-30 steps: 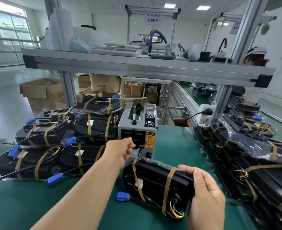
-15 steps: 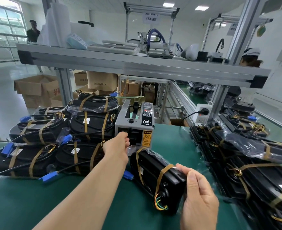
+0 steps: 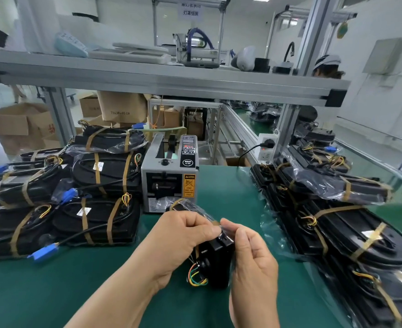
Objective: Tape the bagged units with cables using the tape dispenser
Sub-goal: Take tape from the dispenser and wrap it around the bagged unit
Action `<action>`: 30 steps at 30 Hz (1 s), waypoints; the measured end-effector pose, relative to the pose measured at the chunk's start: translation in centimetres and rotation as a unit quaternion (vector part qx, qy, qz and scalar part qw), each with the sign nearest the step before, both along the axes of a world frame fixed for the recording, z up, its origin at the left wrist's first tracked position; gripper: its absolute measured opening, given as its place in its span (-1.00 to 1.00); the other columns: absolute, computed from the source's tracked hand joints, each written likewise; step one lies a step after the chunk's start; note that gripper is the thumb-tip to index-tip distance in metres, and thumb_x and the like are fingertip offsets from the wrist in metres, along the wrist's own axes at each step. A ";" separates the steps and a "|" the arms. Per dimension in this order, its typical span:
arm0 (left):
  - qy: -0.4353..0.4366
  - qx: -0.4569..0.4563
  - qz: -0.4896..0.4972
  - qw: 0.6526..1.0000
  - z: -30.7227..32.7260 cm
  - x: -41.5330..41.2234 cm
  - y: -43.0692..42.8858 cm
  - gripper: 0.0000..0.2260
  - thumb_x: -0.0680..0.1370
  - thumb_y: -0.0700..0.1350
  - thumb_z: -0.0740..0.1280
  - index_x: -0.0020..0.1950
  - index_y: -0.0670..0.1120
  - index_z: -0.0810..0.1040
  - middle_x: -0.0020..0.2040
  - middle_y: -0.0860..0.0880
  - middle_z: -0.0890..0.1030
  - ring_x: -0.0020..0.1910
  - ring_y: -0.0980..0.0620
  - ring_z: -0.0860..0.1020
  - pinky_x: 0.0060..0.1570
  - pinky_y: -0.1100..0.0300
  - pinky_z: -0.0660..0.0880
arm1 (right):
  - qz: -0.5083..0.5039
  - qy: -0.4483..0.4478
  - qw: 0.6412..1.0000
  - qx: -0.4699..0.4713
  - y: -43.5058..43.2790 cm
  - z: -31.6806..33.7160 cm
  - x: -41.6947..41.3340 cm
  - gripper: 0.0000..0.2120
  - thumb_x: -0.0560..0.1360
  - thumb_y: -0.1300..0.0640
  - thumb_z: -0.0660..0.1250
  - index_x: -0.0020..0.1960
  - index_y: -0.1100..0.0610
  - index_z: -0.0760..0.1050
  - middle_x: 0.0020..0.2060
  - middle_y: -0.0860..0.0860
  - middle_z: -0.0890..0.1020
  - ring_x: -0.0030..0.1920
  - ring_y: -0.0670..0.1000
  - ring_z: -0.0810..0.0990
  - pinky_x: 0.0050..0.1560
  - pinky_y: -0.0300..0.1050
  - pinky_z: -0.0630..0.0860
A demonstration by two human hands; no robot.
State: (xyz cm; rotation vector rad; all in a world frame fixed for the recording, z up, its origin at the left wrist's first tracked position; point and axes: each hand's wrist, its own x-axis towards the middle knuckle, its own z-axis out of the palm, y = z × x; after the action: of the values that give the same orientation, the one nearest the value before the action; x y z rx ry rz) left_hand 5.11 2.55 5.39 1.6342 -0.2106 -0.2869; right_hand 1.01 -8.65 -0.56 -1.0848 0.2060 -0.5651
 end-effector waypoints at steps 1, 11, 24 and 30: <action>0.005 0.004 -0.003 1.000 -0.1 0.1 0.0 -0.83 0.47 -0.23 0.47 -0.33 -0.11 0.64 -0.46 0.05 0.55 -0.53 0.24 0.42 -0.46 0.45 0.34 | 0.005 0.001 1.000 0.005 0.0 0.0 -0.1 -0.71 0.65 0.24 0.20 -0.05 0.19 0.69 -0.11 0.17 0.74 -0.11 0.06 0.73 -0.22 -0.25 0.61; -0.010 0.081 -0.010 0.997 -0.2 0.1 0.1 -0.83 0.43 -0.18 0.51 -0.36 -0.09 0.64 -0.26 -0.12 0.69 -0.26 0.12 0.60 -0.17 0.35 0.51 | 0.017 0.006 1.000 0.000 0.2 -0.2 -0.5 -0.70 0.65 0.17 0.19 -0.07 0.12 0.70 -0.11 0.16 0.74 -0.08 0.09 0.73 -0.17 -0.21 0.61; -0.051 0.128 -0.008 0.990 -0.5 0.1 0.5 -0.79 0.42 -0.16 0.52 -0.41 -0.02 0.62 -0.38 0.01 0.63 -0.35 0.16 0.56 -0.25 0.37 0.50 | 0.009 -0.002 0.999 -0.039 0.6 -0.6 -0.6 -0.73 0.52 -0.01 0.25 -0.05 0.05 0.70 -0.09 0.14 0.74 -0.05 0.09 0.72 -0.10 -0.16 0.62; -0.071 0.131 0.002 0.989 -0.9 0.0 0.5 -0.81 0.42 -0.17 0.51 -0.38 -0.10 0.61 -0.43 0.05 0.57 -0.41 0.17 0.49 -0.35 0.40 0.44 | 0.017 -0.005 0.999 -0.032 0.7 -0.4 -0.7 -0.72 0.49 -0.03 0.26 -0.05 0.07 0.70 -0.10 0.15 0.74 -0.07 0.08 0.73 -0.14 -0.19 0.61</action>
State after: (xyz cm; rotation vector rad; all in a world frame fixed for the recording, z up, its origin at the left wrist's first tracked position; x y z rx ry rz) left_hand 5.09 3.02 4.47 1.9184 -0.2879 -0.2006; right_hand 0.35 -7.99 -1.00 -1.1449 0.1615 -0.5483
